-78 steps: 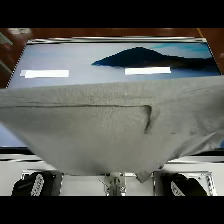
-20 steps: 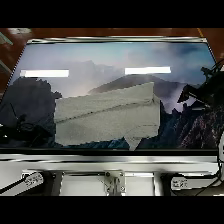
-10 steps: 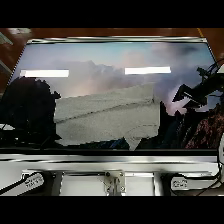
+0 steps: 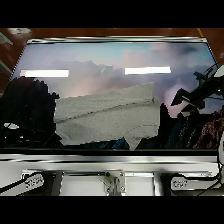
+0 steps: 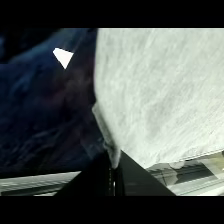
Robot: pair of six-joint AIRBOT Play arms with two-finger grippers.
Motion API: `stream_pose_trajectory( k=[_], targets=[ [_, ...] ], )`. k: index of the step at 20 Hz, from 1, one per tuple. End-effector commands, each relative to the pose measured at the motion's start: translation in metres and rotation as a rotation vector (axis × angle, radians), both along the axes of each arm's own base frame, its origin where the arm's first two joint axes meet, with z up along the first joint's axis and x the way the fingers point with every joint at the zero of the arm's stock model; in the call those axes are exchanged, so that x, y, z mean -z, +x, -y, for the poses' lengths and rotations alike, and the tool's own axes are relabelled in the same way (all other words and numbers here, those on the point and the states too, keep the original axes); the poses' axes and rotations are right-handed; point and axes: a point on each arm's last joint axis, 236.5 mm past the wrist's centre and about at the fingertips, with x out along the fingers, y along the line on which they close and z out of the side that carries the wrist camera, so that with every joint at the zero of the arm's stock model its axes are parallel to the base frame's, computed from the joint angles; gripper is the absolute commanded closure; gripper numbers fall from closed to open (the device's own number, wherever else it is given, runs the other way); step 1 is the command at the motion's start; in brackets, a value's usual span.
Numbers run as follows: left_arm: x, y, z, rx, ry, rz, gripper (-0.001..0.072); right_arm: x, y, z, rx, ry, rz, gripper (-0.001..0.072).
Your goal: Fold the shirts.
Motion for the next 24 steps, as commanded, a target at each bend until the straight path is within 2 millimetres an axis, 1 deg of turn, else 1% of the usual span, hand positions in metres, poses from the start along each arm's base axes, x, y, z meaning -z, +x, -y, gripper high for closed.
stream_pose_trajectory(
  k=[1,3,6,8,10,12,14,16,17,18,19,20,22,24],
  targets=[
    [-0.003,0.003,0.004,0.017,-0.015,0.023,0.0672,0.035,-0.041,-0.016,-0.020,0.046,-0.069,0.0020],
    [-0.003,0.003,0.004,0.021,-0.014,0.025,0.0672,0.054,-0.046,-0.037,0.028,0.105,-0.006,0.0019],
    [-0.003,0.003,0.004,0.025,-0.012,0.030,0.0672,0.086,-0.046,-0.043,0.137,0.108,0.026,0.0019],
    [-0.003,0.003,0.004,0.027,-0.015,0.029,0.0672,0.102,-0.043,-0.049,0.197,0.129,0.043,0.0020],
    [-0.003,0.003,0.004,0.027,-0.014,0.029,0.0672,0.114,-0.048,-0.050,0.201,0.133,0.018,0.0021],
    [-0.004,0.002,0.005,0.030,-0.020,0.026,0.0673,0.120,-0.046,-0.052,0.201,0.145,0.014,0.0110],
    [-0.005,0.000,0.007,0.034,-0.026,0.022,0.0672,0.126,-0.037,-0.060,0.232,0.190,0.024,0.0110],
    [-0.005,0.001,0.006,0.033,-0.023,0.024,0.0672,0.135,-0.040,-0.072,0.219,0.226,-0.005,0.0113],
    [-0.004,0.002,0.005,0.031,-0.019,0.027,0.0672,0.139,-0.043,-0.079,0.184,0.225,-0.013,0.0262],
    [-0.004,0.002,0.005,0.030,-0.018,0.028,0.0672,0.140,-0.043,-0.084,0.147,0.216,-0.004,0.0480],
    [-0.004,0.004,0.004,0.026,-0.011,0.034,0.0673,0.137,-0.040,-0.086,0.130,0.208,0.011,0.0584],
    [-0.005,0.007,0.001,0.027,0.001,0.050,0.0673,0.130,-0.033,-0.086,0.123,0.204,0.039,0.0648],
    [-0.012,0.022,-0.008,0.021,0.043,0.111,0.0674,0.105,-0.013,-0.081,0.099,0.191,0.135,0.0649],
    [-0.030,0.045,-0.020,0.012,0.091,0.194,0.0674,0.076,0.011,-0.079,0.083,0.183,0.237,0.0649]
  ],
)
